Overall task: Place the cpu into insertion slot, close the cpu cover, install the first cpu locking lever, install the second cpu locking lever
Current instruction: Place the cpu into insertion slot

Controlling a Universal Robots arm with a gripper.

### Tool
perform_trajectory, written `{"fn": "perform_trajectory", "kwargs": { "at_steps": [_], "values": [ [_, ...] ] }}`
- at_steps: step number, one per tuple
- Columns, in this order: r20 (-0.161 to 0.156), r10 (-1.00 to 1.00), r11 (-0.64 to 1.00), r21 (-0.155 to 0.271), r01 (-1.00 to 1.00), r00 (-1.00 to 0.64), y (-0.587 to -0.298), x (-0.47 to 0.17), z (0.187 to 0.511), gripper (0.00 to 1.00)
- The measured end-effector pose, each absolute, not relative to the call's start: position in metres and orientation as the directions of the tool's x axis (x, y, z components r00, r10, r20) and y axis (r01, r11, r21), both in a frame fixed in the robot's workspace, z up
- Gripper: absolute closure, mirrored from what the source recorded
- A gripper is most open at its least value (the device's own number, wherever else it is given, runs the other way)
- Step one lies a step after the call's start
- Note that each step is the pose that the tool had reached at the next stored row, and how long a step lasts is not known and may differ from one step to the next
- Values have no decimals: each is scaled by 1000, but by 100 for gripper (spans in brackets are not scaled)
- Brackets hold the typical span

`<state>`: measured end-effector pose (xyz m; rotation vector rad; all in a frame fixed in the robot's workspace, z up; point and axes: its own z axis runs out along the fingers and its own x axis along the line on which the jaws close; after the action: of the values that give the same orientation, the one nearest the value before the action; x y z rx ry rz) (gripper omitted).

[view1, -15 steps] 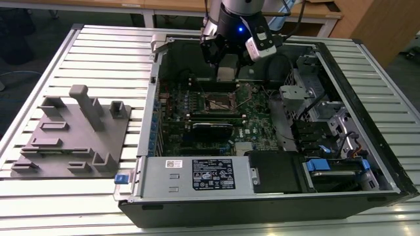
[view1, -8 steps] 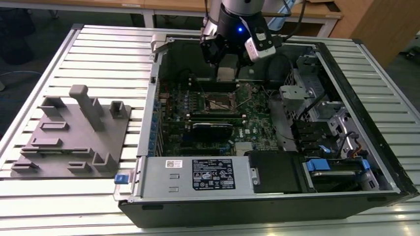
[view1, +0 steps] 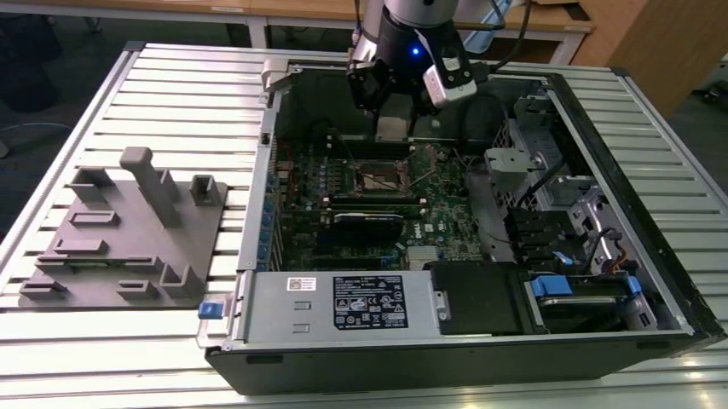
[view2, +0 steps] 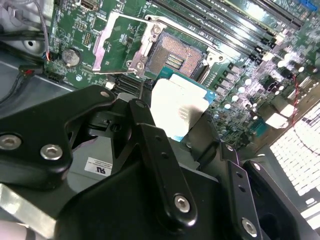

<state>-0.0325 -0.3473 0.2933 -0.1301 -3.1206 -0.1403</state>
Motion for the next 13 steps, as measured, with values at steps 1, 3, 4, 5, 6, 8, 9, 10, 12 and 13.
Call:
{"fn": "perform_trajectory", "kwargs": {
  "at_steps": [1,3,4,5,6,8,9,10,12,13],
  "values": [
    [19,100,991,89,102,-995,-347,-32,293,46],
    [19,119,989,89,120,-993,-347,-32,293,46],
    [19,119,989,89,120,-993,-347,-32,293,46],
    [19,119,989,89,120,-993,-347,-32,293,46],
    [19,119,989,89,120,-993,-347,-32,293,46],
    [19,125,988,89,126,-992,-347,-32,293,46],
    [19,140,986,89,141,-990,-347,-32,292,46],
    [19,157,983,89,158,-987,-347,-32,292,46],
    [19,190,978,89,191,-982,-347,-32,292,46],
    [19,191,977,89,192,-981,-347,-32,292,46]
  ]
}}
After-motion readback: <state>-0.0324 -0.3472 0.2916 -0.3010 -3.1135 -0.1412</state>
